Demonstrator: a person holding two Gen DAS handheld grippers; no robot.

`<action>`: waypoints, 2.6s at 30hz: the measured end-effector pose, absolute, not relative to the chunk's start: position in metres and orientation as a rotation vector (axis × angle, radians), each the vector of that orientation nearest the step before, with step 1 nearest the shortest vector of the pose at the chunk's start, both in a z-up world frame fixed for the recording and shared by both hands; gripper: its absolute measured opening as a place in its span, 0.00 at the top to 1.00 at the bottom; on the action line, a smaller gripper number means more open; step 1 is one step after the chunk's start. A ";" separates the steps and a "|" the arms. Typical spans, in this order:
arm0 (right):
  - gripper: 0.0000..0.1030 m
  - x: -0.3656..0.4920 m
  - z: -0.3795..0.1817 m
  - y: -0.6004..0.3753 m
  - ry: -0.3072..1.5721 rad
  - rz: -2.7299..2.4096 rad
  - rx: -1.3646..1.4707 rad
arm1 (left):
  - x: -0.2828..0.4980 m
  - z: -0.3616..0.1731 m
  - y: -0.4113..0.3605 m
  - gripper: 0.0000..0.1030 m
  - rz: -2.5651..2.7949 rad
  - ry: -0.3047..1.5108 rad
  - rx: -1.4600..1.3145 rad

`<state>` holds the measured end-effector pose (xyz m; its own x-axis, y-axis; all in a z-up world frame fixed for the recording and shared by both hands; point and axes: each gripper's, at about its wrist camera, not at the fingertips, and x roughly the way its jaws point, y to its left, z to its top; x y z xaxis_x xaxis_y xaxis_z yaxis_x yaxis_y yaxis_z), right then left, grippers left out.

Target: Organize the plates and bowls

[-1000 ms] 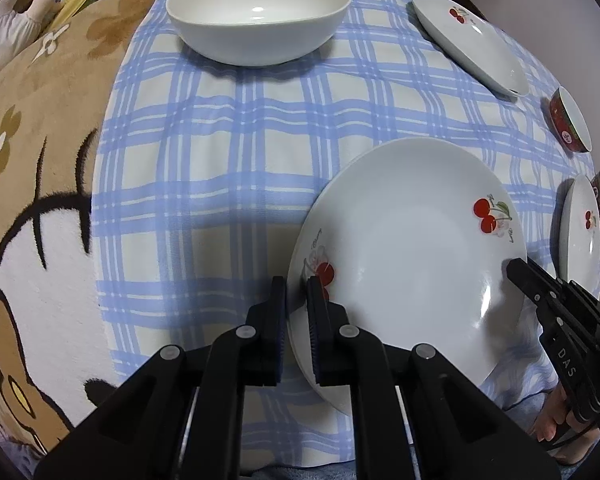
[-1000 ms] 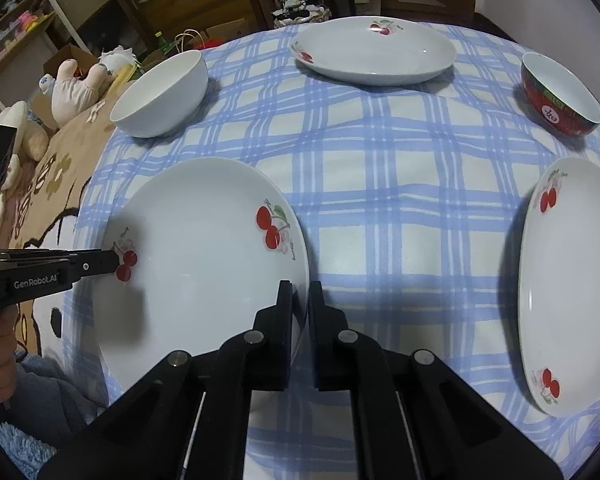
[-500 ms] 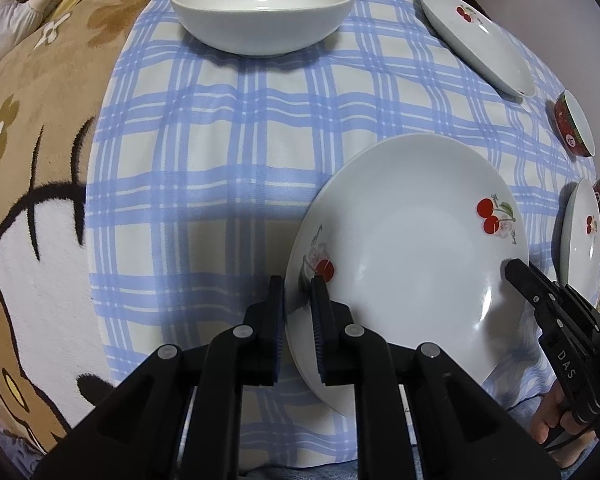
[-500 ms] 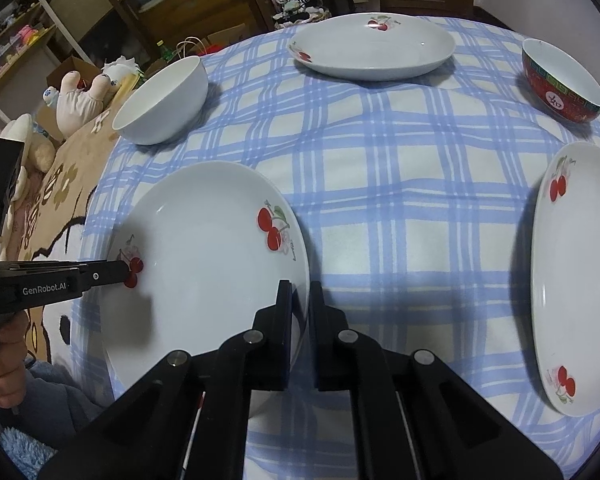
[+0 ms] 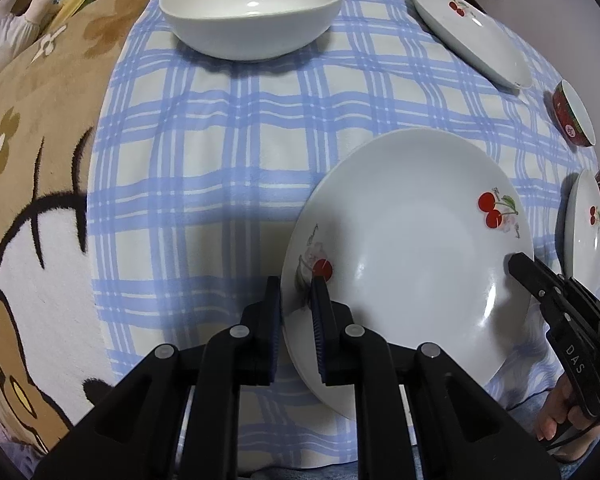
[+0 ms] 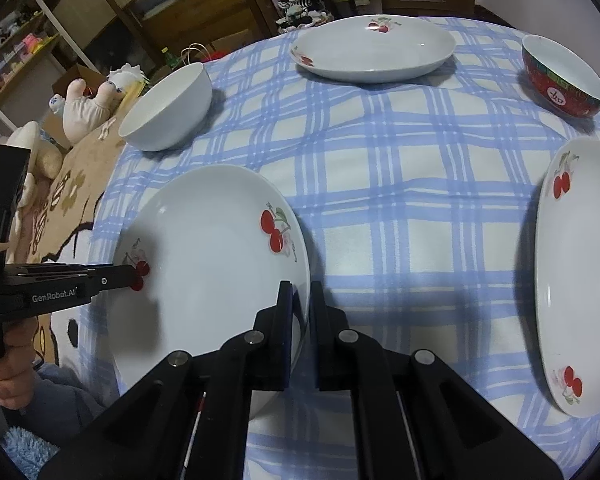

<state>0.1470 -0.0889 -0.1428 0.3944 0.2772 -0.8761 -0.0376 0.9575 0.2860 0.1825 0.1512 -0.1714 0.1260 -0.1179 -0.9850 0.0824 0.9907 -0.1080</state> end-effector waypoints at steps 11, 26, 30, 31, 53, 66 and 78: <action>0.92 0.143 -0.124 -0.102 1.118 0.180 0.238 | 0.179 -0.158 0.136 0.86 -0.206 1.405 0.010; 0.93 0.134 -0.095 -0.122 1.078 0.159 0.254 | 0.175 -0.122 0.117 0.88 -0.233 1.326 0.024; 0.93 0.130 -0.083 -0.132 1.054 0.150 0.264 | 0.171 -0.110 0.108 0.88 -0.247 1.303 0.024; 0.93 0.129 -0.079 -0.136 1.049 0.150 0.271 | 0.169 -0.108 0.106 0.88 -0.248 1.300 0.028; 0.93 0.084 -0.037 -0.244 0.959 -0.016 0.318 | 0.157 -0.076 -0.017 0.88 -0.401 1.251 0.087; 0.93 0.059 -0.024 -0.309 0.897 -0.118 0.370 | 0.158 -0.075 -0.093 0.87 -0.503 1.236 0.103; 0.93 0.053 -0.047 -0.348 0.884 -0.172 0.431 | 0.159 -0.094 -0.134 0.87 -0.554 1.197 0.152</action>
<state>0.0528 -0.3479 -0.0473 0.6271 0.0301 -0.7784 0.3203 0.9009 0.2929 0.1587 -0.1337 -0.0944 0.2511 -0.3266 -0.9112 0.4835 0.8578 -0.1743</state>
